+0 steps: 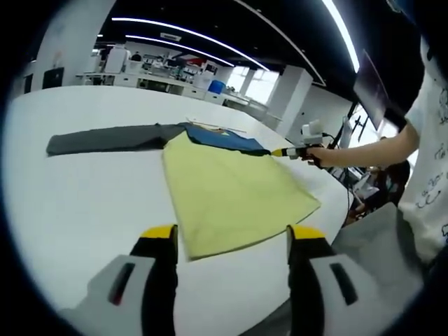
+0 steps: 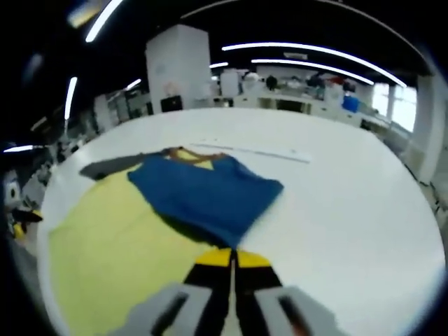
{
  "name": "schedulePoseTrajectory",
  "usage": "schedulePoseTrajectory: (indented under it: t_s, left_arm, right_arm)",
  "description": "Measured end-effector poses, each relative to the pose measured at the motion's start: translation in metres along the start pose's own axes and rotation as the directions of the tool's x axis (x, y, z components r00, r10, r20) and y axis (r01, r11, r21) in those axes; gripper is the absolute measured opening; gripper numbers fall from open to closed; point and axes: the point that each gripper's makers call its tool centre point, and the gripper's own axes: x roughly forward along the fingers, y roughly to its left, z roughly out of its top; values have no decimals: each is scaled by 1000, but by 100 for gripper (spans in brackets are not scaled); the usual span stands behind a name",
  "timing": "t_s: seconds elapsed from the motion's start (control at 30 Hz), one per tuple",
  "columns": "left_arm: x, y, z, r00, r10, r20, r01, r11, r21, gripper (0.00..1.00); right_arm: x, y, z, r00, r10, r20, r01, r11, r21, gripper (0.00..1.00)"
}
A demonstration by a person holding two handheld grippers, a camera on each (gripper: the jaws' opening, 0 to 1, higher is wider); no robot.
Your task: Fold the garment on the visible template until the final outline fits inside the template.
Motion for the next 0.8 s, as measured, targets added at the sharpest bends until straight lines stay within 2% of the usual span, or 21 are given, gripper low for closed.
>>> schedulePoseTrajectory:
  t_s: [0.23,0.53,0.7,0.73,0.77,0.8]
  left_arm:
    - [2,-1,1,1000,-6,1,6,1000,0,59]
    - [1,-2,0,1000,-7,1,7,1000,-4,59]
    - [0,-2,0,1000,-5,0,5,1000,-4,59]
    - [0,-2,1,1000,-4,1,4,1000,-4,59]
    - [0,-2,1,1000,-2,2,2,1000,-6,59]
    - [-1,-2,0,1000,-2,2,2,1000,-8,59]
  right_arm:
    - [-3,4,0,1000,8,9,-8,1000,9,0]
    - [-6,14,-12,1000,20,0,-20,1000,4,0]
    - [-5,20,-25,999,15,-34,-17,999,-50,0]
    - [-5,21,-19,1000,18,1,-18,998,-58,0]
    - [-8,20,-21,1000,12,-23,-13,999,-53,0]
    - [-8,20,-20,1000,13,-20,-14,998,-60,0]
